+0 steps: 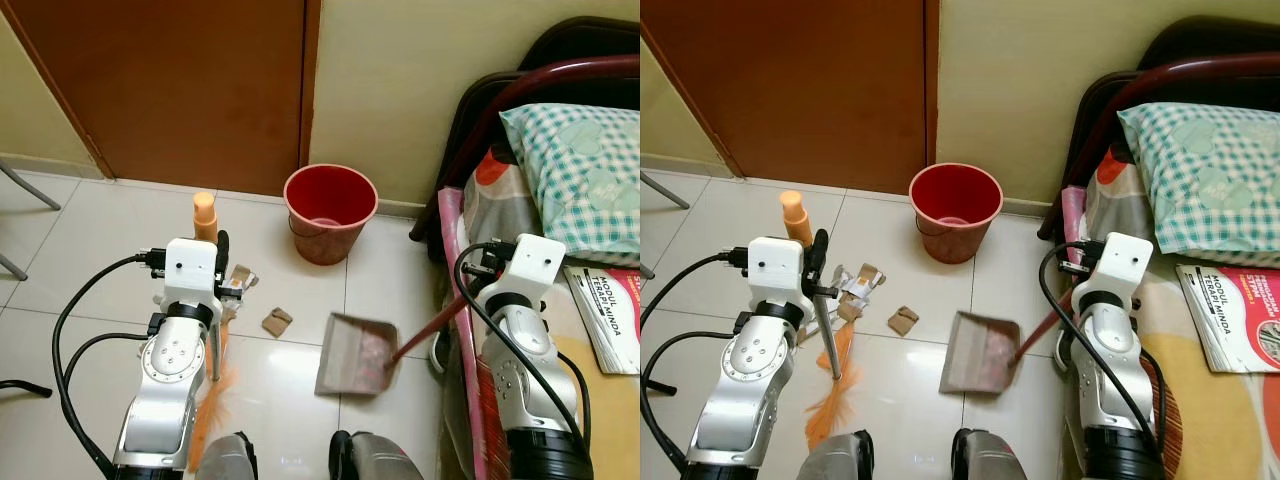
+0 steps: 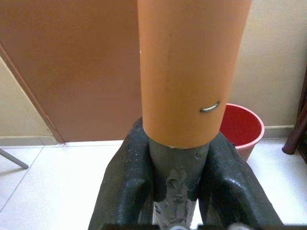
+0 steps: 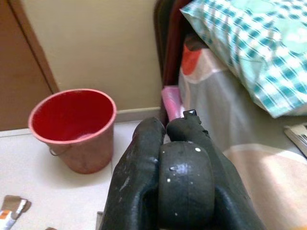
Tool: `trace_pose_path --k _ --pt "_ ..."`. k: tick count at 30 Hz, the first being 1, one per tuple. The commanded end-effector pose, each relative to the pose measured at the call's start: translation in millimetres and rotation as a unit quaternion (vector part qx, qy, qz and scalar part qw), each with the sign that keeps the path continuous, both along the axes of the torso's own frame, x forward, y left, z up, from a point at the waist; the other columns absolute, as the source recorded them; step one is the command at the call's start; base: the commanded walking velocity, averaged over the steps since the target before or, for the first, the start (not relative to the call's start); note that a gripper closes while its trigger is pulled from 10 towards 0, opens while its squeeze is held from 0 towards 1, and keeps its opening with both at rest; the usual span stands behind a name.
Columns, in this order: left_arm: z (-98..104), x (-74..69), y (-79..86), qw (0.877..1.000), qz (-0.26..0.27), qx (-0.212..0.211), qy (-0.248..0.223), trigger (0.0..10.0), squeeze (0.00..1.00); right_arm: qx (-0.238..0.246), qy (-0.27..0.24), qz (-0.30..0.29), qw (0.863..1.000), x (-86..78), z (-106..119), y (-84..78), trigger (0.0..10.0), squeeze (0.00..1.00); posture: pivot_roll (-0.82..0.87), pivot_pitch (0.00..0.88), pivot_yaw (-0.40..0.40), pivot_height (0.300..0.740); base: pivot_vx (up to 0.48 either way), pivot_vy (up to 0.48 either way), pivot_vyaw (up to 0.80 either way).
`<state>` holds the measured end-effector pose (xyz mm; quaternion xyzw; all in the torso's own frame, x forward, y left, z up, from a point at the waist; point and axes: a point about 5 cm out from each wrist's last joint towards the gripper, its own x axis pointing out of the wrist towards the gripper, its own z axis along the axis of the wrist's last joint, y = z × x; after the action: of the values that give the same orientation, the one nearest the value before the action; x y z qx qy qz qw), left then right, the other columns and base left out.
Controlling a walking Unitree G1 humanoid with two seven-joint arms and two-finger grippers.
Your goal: Sweep floor
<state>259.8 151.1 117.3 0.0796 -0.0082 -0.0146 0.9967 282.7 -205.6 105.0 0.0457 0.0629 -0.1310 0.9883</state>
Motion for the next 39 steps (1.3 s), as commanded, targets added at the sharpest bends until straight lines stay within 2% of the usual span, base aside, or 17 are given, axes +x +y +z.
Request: trace_pose_path --k 1,8,14,39 --pt "3.0 -3.8 3.4 1.000 0.000 0.003 -0.016 10.0 0.00 -0.006 0.003 0.000 1.000 -6.5 -7.8 -1.6 10.0 0.00 0.04 0.139 -0.055 0.740 0.000 0.000 0.00" --pt "1.0 -4.5 4.2 1.000 0.002 0.004 -0.014 10.0 0.00 -0.007 0.007 -0.004 1.000 -10.4 -14.2 -4.2 10.0 0.00 0.04 0.123 -0.059 0.740 0.000 0.109 0.00" --pt "2.1 -1.5 2.9 1.000 0.001 0.000 -0.019 10.0 0.00 -0.011 -0.003 0.001 1.000 -4.7 -10.8 -3.7 10.0 0.00 0.03 0.118 -0.063 0.740 0.255 0.281 0.00" --pt "0.0 -4.5 -1.9 1.000 -0.011 0.000 -0.014 10.0 0.00 -0.019 0.007 0.001 1.000 -6.0 -19.1 -3.3 10.0 0.00 0.05 0.122 -0.065 0.740 0.285 0.278 0.00"
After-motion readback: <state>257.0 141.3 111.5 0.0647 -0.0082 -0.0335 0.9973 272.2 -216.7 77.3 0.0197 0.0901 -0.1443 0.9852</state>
